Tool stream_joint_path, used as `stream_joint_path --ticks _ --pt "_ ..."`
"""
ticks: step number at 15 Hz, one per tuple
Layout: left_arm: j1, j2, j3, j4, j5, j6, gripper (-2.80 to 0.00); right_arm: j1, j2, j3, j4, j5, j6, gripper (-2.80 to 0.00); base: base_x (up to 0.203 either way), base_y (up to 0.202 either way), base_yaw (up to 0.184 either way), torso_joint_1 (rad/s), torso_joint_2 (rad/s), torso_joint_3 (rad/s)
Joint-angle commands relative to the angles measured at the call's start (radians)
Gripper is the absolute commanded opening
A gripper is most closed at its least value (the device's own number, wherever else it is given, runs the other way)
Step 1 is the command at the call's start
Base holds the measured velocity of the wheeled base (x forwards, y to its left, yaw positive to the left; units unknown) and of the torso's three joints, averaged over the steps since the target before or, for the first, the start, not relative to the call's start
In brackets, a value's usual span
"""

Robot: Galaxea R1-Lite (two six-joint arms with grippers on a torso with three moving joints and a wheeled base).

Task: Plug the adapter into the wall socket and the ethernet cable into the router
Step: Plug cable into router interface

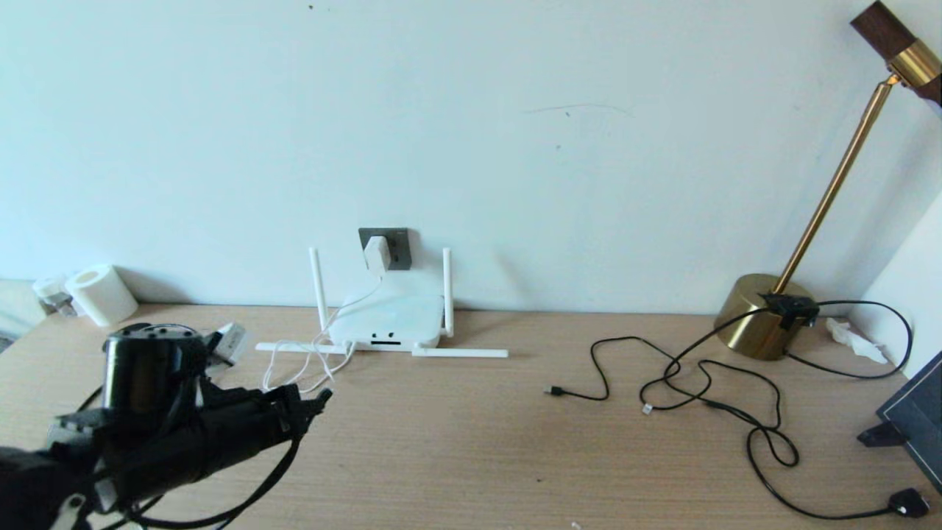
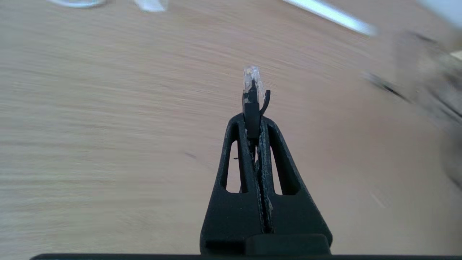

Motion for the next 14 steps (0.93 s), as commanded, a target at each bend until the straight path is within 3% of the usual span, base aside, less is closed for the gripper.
stream_joint_path --ticks 1,4,6,7,10,11,14 --pt "-0.004 -0.214 0.05 0.024 -0.132 0.014 -2.8 0.0 0.0 0.0 0.001 0.0 0.0 0.0 0.0 0.0 0.0 0.0 0.0 0.0" --pt "-0.027 -0.429 0.057 0.214 -0.346 -0.01 -2.8 0.0 0.0 0.0 0.001 0.0 0.0 0.0 0.0 0.0 0.0 0.0 0.0 0.0" --pt "-0.043 -0.548 0.021 0.395 -0.503 -0.119 -2.8 0.0 0.0 0.0 0.001 0.0 0.0 0.0 0.0 0.0 0.0 0.0 0.0 0.0" --pt "-0.053 -0.591 -0.011 0.474 -0.588 -0.214 -2.8 0.0 0.0 0.0 0.001 0.0 0.0 0.0 0.0 0.0 0.0 0.0 0.0 0.0" --pt "-0.099 -0.63 -0.069 0.53 -0.689 -0.487 -2.8 0.0 0.0 0.0 0.001 0.0 0.0 0.0 0.0 0.0 0.0 0.0 0.0 0.0" --pt "-0.111 -0.631 -0.089 0.532 -0.711 -0.516 -2.8 0.0 0.0 0.0 0.001 0.0 0.0 0.0 0.0 0.0 0.0 0.0 0.0 0.0" --pt "-0.133 -0.571 -0.153 0.532 -0.702 -0.507 -2.8 0.0 0.0 0.0 0.001 0.0 0.0 0.0 0.0 0.0 0.0 0.0 0.0 0.0"
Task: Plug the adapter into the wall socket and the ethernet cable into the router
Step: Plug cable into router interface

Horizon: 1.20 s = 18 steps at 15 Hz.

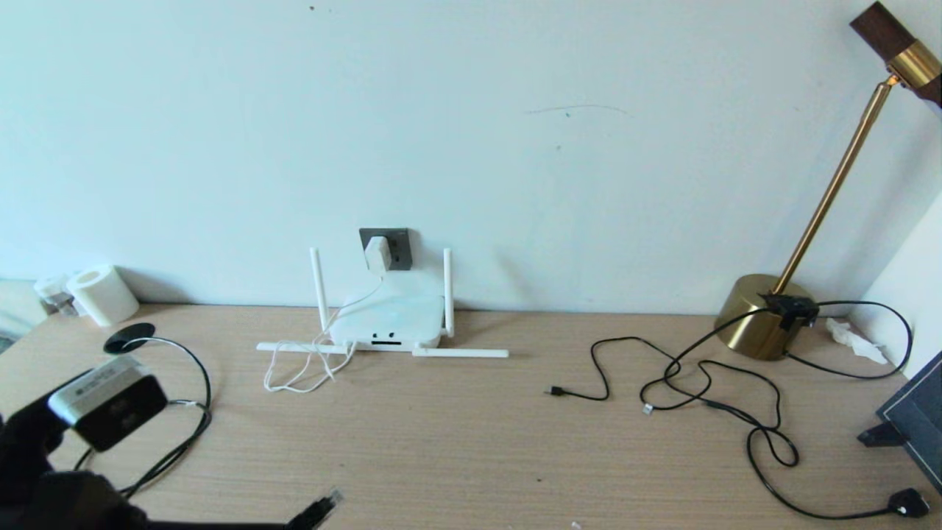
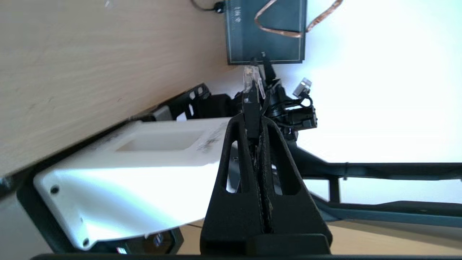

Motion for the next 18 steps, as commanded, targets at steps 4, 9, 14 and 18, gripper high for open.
stream_joint_path --ticks 4,9,14,18 --pt "-0.022 0.268 -0.261 0.001 0.012 0.202 -2.8 0.0 0.0 0.0 0.001 0.0 0.0 0.0 0.0 0.0 0.0 0.0 0.0 0.0" --pt "-0.164 0.596 -0.532 0.022 0.291 0.862 -2.8 0.0 0.0 0.002 0.001 0.004 -0.024 0.0 0.0 0.0 0.0 0.0 0.0 0.0" --pt "-0.365 0.743 -0.677 0.032 0.653 1.389 -2.8 0.0 0.001 0.004 0.001 0.009 -0.078 0.0 0.0 0.0 0.0 0.0 0.0 0.0" --pt "-0.566 0.757 -0.689 -0.03 0.841 1.521 -2.8 0.0 0.0 -0.005 0.0 0.019 -0.012 0.0 0.0 0.0 0.0 0.0 0.0 0.0"
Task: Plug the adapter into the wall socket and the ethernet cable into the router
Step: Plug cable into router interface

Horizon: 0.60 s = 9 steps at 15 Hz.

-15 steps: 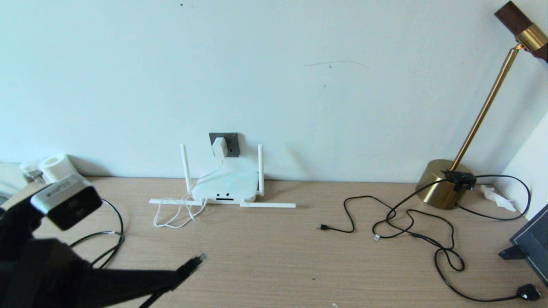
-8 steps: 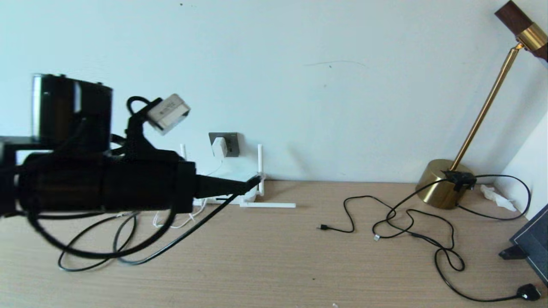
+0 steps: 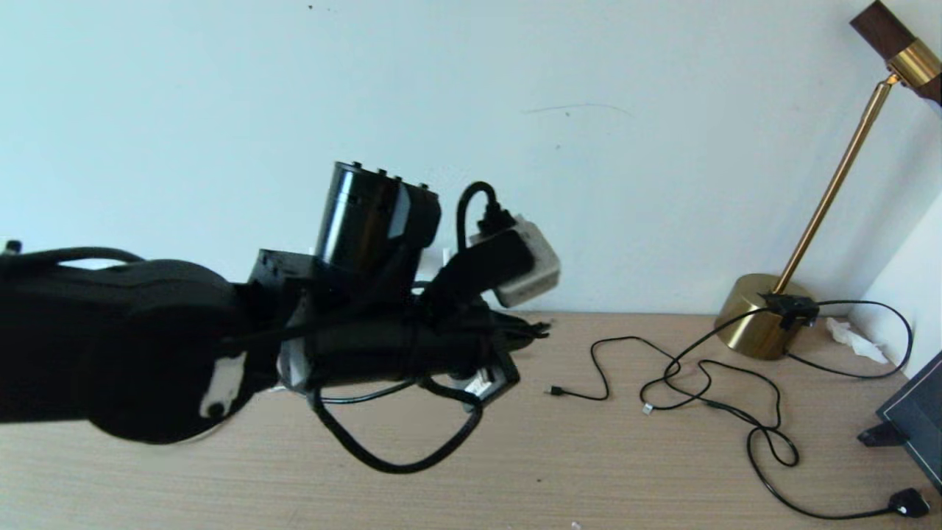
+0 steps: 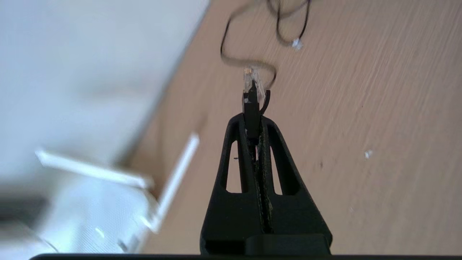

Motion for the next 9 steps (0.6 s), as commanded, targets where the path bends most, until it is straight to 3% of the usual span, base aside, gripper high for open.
stream_joint_path --ticks 1,4,6,9 --pt "-0.101 0.015 -0.005 -0.019 0.051 0.057 -2.8 0.0 0.003 -0.042 0.0 0.005 0.015 0.0 0.0 0.0 0.0 0.0 0.0 0.0" --pt "-0.133 0.018 -0.035 -0.023 0.069 0.246 -2.8 -0.001 0.161 -0.237 0.015 0.087 0.115 0.0 0.0 0.0 0.0 0.0 0.0 0.0" --pt "-0.173 0.012 -0.034 -0.053 0.09 0.252 -2.8 -0.001 0.382 -0.335 0.018 0.202 0.211 0.0 0.0 0.0 0.0 0.0 0.0 0.0" --pt "-0.241 -0.004 0.01 -0.18 0.108 0.256 -2.8 -0.001 0.71 -0.437 -0.023 0.518 0.328 0.0 0.0 0.0 0.0 0.0 0.0 0.0"
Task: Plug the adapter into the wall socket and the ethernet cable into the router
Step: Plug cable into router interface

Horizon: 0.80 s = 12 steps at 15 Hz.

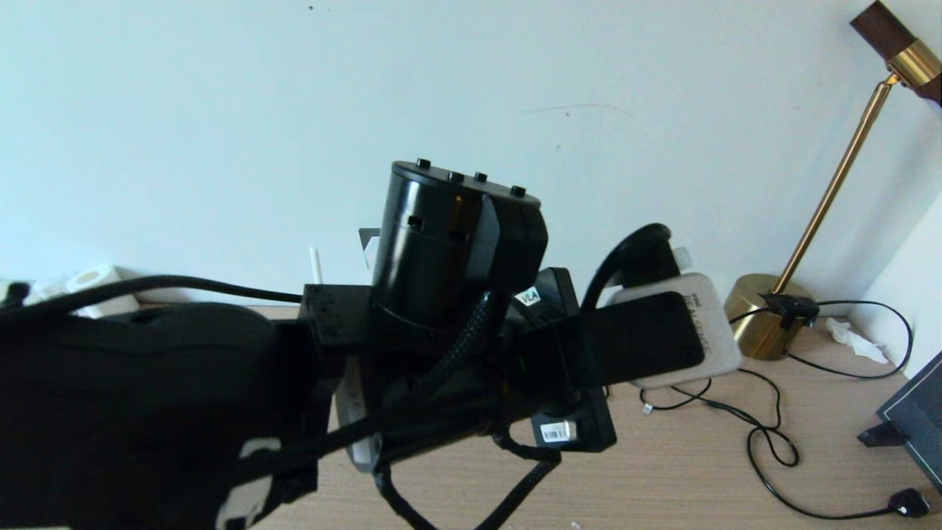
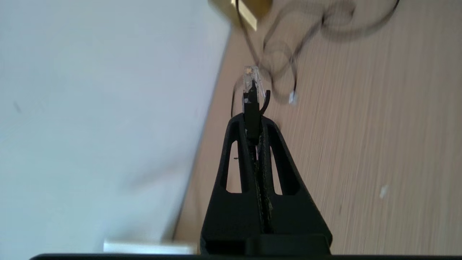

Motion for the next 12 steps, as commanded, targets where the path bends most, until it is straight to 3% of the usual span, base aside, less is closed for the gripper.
stream_joint_path --ticks 1,3,5,10,12 --pt "-0.037 -0.035 0.043 -0.044 0.002 0.006 -2.8 0.001 0.279 -0.051 -0.044 0.219 0.046 0.0 0.0 0.0 0.0 0.0 0.0 0.0" --pt "-0.046 -0.07 0.096 -0.063 -0.002 0.026 -2.8 0.002 0.422 -0.125 -0.126 0.401 0.154 0.0 0.0 0.0 0.0 0.0 0.0 0.0" --pt "-0.063 -0.097 0.141 -0.101 -0.012 0.031 -2.8 0.038 0.492 -0.212 -0.167 0.52 0.277 0.0 0.0 0.0 0.0 0.0 0.0 0.0" --pt "-0.13 -0.097 0.137 -0.106 -0.042 0.031 -2.8 0.218 0.507 -0.236 -0.174 0.532 0.297 0.0 0.0 0.0 0.0 0.0 0.0 0.0" --pt "-0.141 -0.083 0.12 -0.108 -0.042 0.031 -2.8 0.236 0.531 -0.24 -0.176 0.533 0.3 0.0 0.0 0.0 0.0 0.0 0.0 0.0"
